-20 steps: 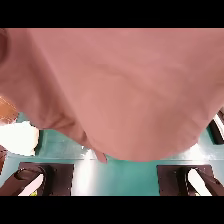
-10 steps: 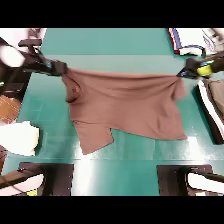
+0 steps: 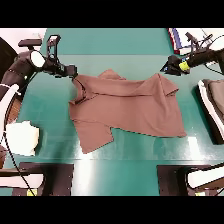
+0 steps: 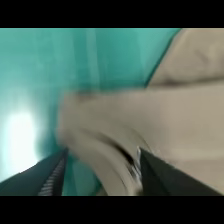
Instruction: Fold the shirts.
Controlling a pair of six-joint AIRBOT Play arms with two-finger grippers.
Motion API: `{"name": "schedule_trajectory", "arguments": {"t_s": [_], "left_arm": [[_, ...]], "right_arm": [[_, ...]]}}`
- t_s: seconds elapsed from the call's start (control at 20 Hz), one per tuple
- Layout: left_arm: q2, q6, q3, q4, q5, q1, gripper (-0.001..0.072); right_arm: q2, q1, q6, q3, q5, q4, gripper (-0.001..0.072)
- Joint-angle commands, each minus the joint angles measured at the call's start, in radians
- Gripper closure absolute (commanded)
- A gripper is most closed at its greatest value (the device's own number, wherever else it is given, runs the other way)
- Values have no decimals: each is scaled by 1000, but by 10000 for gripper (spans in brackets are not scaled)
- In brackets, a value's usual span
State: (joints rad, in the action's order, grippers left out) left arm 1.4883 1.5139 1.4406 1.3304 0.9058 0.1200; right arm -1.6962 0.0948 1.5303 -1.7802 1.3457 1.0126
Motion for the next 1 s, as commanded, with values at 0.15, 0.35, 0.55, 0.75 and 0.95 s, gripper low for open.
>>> {"name": "schedule_trajectory", "arguments": {"t_s": [0.15,0.35,0.55,0.75,0.95], "left_arm": [[-170,-49,-101,5,261,-78,174],[-293,-47,-444,-43,254,-98,174],[-305,-48,-682,-237,124,-98,174],[-303,-48,-760,-325,36,-98,175],[-282,-50,-772,-378,-3,-80,175]], "right_arm": [[187,-56,-126,124,141,-68,359],[366,-79,-146,358,131,-93,359],[465,-80,-148,486,86,-105,359],[514,-80,-148,543,76,-104,359],[539,-80,-148,547,49,-105,359]]}}
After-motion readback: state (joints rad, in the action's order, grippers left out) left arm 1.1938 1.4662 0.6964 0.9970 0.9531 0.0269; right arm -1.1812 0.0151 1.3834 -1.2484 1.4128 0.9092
